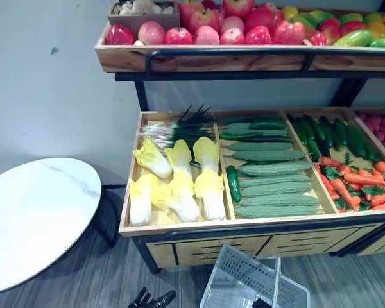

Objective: Pick vegetable in the basket

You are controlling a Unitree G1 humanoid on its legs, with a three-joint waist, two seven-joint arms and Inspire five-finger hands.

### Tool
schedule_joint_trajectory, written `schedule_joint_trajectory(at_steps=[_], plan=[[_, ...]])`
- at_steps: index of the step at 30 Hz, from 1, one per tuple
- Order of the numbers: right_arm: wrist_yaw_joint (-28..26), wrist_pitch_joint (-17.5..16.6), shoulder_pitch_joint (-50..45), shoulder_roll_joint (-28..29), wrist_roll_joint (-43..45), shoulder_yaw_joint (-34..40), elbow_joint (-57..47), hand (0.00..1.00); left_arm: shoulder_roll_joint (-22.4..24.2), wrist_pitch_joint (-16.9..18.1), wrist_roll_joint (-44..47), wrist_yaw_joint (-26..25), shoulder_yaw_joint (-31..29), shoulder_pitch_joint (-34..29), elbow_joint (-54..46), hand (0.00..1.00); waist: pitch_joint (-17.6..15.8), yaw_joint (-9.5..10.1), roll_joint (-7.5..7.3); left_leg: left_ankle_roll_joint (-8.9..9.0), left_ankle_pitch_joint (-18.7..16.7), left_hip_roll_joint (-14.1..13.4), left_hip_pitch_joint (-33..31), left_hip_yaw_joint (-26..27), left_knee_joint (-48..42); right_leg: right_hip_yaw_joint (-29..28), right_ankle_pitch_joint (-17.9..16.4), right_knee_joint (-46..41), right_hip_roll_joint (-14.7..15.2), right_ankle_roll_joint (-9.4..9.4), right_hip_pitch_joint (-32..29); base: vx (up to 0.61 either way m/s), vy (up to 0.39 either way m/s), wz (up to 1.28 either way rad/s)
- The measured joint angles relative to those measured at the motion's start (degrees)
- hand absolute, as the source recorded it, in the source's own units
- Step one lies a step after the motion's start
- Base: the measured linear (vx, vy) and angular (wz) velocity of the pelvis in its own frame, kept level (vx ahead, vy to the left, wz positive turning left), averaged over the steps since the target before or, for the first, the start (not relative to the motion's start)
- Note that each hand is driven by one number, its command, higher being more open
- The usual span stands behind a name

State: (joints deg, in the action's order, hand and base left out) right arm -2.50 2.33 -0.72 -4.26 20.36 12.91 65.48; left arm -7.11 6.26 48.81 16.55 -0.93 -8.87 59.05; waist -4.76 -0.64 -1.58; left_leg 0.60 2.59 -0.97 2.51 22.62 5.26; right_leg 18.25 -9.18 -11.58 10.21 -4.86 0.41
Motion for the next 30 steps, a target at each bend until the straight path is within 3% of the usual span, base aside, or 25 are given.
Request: schedule_joint_trajectory(at_steps=[3, 6, 9, 16, 17, 25, 30], plan=[[-0.1, -0.7, -0.2, 0.0, -1.5, -0.1, 0.0, 0.00, -0.2, -0.1, 0.1, -0.4, -0.2, 0.0, 1.2, 1.00, -1.1, -0.20, 0.05, -0.05, -0.1, 0.6, 1.5, -1.6, 0.2, 0.3, -0.3, -1.4, 0.6, 0.04, 2.0, -0.02, 0.018, 0.19], [0.3, -1.3, -0.1, -0.1, -2.4, 0.2, -0.5, 0.00, -0.6, -0.1, 0.1, -0.4, -0.3, 0.1, 1.3, 1.00, -2.2, -1.25, -0.12, -0.06, -0.5, 0.3, 1.5, -5.8, 0.2, -2.9, -0.3, -5.1, 0.5, 0.60, 1.7, -0.05, 0.007, 0.60], [0.6, -1.0, -0.1, -0.5, -2.6, -0.1, 0.4, 0.00, -0.7, -0.1, 0.2, -1.3, -2.2, -0.2, 2.0, 1.00, -2.3, -0.11, -0.52, -0.01, -0.5, -0.5, 1.4, -6.4, 0.3, -5.6, 1.1, -3.3, -1.0, 2.38, 2.6, -0.01, 0.013, 0.17], [1.7, 0.1, 0.1, 0.1, -3.2, -0.1, 0.6, 0.00, -1.0, -0.7, 2.0, -1.9, -2.8, -1.8, 3.6, 1.00, -1.9, 0.00, -0.95, 0.61, -0.9, -1.4, 0.5, -8.3, 0.3, -5.9, 1.9, 0.2, -2.6, 1.82, 4.1, 0.03, -0.037, 0.12], [2.5, -0.6, 1.4, 1.2, -2.3, -1.8, 2.8, 0.00, -2.0, -1.3, 0.0, -0.3, -2.1, -1.0, 3.7, 1.00, -0.9, 0.09, -1.27, 2.08, 0.5, -2.5, 0.4, -9.4, 0.3, -10.6, 2.0, 0.2, -4.4, 0.77, 3.9, 0.00, 0.000, 0.00], [2.5, -0.1, 1.1, 1.1, -2.2, -1.1, 2.8, 0.00, -1.9, -1.3, 0.7, -0.4, -2.9, -0.9, 4.1, 1.00, -0.9, 0.10, -1.35, 1.90, 0.6, -2.0, 0.5, -9.8, 0.3, -7.8, 2.0, 2.6, -3.9, 0.76, 5.5, 0.00, -0.007, 0.04], [2.2, 2.5, 0.9, 0.8, -1.2, 1.7, 2.9, 0.00, 0.8, 0.7, 6.8, -3.7, -11.9, -0.9, 4.1, 1.00, -0.9, 0.26, -1.46, 1.72, 1.0, -1.0, 1.1, -11.2, 0.3, -1.5, 2.0, 7.0, -2.9, 0.74, 9.5, 0.01, -0.044, 0.20]])
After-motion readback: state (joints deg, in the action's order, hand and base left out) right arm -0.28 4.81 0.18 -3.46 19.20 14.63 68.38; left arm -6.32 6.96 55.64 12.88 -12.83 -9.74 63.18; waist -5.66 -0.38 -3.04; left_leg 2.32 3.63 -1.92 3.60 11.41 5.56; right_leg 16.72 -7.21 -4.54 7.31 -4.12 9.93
